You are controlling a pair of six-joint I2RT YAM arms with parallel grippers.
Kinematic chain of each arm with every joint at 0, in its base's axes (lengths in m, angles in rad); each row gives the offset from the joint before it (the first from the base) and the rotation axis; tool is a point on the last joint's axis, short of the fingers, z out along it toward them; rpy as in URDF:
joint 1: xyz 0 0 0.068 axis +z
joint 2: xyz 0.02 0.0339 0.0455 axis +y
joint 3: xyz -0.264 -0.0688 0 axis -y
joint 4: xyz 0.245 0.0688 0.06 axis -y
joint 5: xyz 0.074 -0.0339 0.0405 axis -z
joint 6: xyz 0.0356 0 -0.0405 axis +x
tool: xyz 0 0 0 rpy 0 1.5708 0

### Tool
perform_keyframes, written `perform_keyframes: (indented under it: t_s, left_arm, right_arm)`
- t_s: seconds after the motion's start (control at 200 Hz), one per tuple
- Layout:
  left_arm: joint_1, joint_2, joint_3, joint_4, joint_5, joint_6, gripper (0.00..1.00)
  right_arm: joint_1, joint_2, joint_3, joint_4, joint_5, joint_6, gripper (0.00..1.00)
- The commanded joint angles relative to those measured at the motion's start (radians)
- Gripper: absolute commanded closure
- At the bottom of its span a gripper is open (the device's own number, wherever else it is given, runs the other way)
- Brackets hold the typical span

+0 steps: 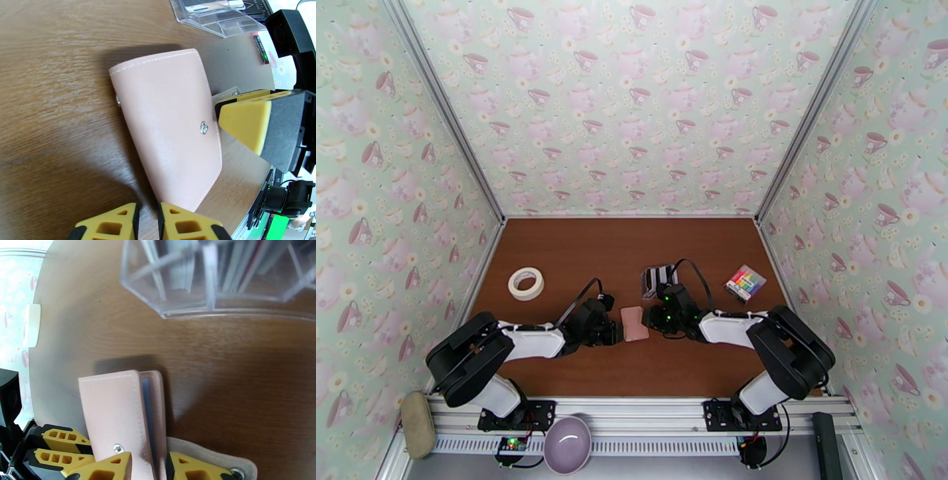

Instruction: Put the credit cards into the card holder

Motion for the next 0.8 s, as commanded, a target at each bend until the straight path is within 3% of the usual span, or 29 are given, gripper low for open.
perform_keyframes:
  t_s: [0.0,0.796]
  left_arm:
    - [0.008,0.032,-0.002,-0.085,-0.042,-0.012,0.80]
    - [0.060,0.061,0.024,-0.136,-0.037,0.005,0.87]
  right_arm:
    - [-0.002,0.014,0.014,0.030,-0.026,0.009,0.70]
    - [0.011,-0.008,0.014,0.031,-0.023,0.023,0.72]
